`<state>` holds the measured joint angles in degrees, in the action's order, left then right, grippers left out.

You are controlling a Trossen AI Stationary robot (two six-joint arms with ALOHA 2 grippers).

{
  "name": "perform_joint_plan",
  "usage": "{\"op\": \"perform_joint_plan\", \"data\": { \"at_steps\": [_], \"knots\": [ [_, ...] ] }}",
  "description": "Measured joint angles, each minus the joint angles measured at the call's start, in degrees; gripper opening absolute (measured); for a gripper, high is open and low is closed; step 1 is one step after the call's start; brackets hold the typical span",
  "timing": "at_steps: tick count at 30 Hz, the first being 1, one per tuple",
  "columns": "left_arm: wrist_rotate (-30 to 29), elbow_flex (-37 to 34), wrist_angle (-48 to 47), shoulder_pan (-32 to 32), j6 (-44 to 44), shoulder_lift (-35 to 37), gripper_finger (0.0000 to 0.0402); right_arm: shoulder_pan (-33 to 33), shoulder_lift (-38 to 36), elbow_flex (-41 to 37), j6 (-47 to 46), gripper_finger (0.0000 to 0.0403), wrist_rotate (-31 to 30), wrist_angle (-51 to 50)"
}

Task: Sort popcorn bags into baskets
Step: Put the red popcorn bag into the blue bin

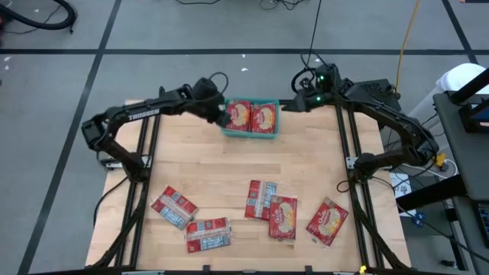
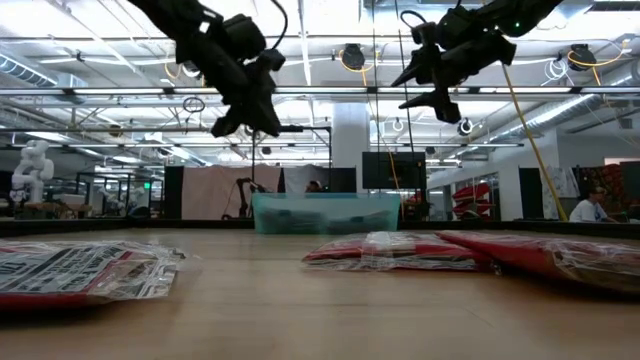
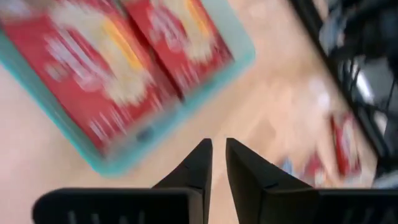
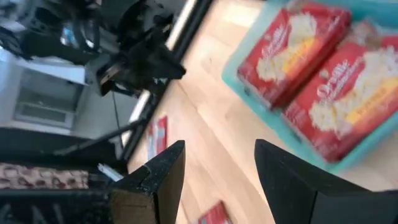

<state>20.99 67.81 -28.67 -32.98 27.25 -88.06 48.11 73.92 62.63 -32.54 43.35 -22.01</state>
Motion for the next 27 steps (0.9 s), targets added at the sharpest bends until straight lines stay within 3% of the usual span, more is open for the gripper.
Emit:
{"op": "perform_joint_plan", "data": {
  "at_steps": [6,19,27],
  "knots": [
    [-0.02,-2.47,-6.11,9.82,2.23,0.16,0.0047,-4.49,-2.19,0.00,2.51,0.0187,-3.03,-6.91],
    [-0.08,-10.53,-7.78,28.60,13.91,0.16,0.0049,-15.28,-5.74,0.00,3.85,0.0187,-11.15,-21.02],
    [-0.12,-14.58,-9.78,37.62,17.09,0.14,0.0135,-23.44,-7.13,0.00,1.74,0.0187,-16.29,-25.85]
  ]
}}
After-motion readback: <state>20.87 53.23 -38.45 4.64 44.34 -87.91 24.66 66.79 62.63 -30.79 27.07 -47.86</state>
